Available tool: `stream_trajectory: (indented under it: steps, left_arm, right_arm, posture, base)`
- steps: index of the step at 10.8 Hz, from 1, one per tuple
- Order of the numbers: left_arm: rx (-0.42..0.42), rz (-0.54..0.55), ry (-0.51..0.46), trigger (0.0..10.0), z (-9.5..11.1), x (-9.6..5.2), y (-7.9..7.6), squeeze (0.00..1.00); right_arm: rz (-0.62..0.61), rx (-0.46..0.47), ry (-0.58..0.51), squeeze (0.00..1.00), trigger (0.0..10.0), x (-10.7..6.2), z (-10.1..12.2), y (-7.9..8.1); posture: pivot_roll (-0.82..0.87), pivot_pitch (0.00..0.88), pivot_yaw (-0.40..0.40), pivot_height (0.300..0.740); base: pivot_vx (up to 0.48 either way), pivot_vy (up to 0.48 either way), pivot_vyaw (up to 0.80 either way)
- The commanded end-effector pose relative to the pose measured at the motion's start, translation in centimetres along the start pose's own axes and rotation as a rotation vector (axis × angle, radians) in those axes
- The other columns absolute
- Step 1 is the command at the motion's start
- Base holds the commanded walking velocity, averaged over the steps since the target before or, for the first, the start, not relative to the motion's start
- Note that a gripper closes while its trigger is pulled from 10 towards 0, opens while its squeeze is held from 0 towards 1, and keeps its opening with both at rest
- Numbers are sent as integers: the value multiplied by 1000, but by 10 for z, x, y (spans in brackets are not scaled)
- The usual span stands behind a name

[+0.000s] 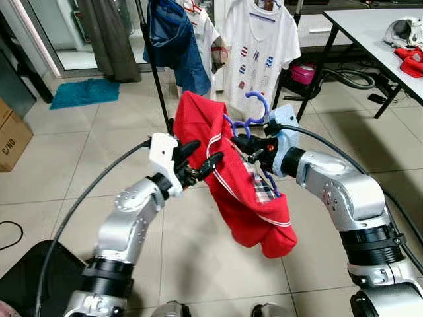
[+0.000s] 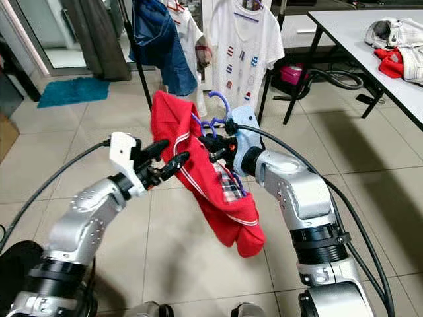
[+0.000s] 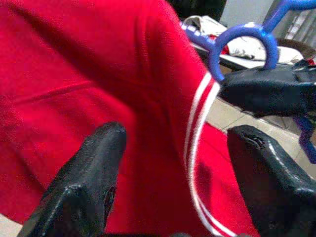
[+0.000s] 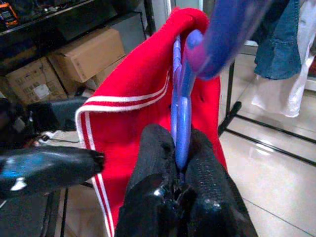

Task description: Hang hanger

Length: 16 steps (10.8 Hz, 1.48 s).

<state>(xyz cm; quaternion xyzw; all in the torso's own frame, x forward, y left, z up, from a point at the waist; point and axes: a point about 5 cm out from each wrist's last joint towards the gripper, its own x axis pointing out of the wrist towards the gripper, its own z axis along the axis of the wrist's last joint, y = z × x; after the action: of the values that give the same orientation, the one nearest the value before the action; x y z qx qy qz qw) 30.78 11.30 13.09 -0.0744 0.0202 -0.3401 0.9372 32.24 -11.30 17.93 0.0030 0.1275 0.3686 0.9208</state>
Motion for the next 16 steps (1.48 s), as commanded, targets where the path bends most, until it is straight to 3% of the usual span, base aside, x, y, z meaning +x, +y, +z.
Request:
stream_trajectory:
  steps: [1,5,16]
  left_arm:
    - [18,29,13,0,1,3,5,0]
    - [-11,54,8,0,1,15,9,0]
    - [33,98,20,0,3,11,12,0]
  right_arm:
    - [35,-25,-42,0,10000,0,15,5]
    - [65,-22,-31,0,10000,0,12,11]
    - [50,-49,10,0,10000,0,5,7]
  posture:
    - [-167,71,71,740]
    - [-170,74,75,740]
    - [-163,72,71,740]
  base:
    - [0,0,0]
    - [0,0,0]
    - [0,0,0]
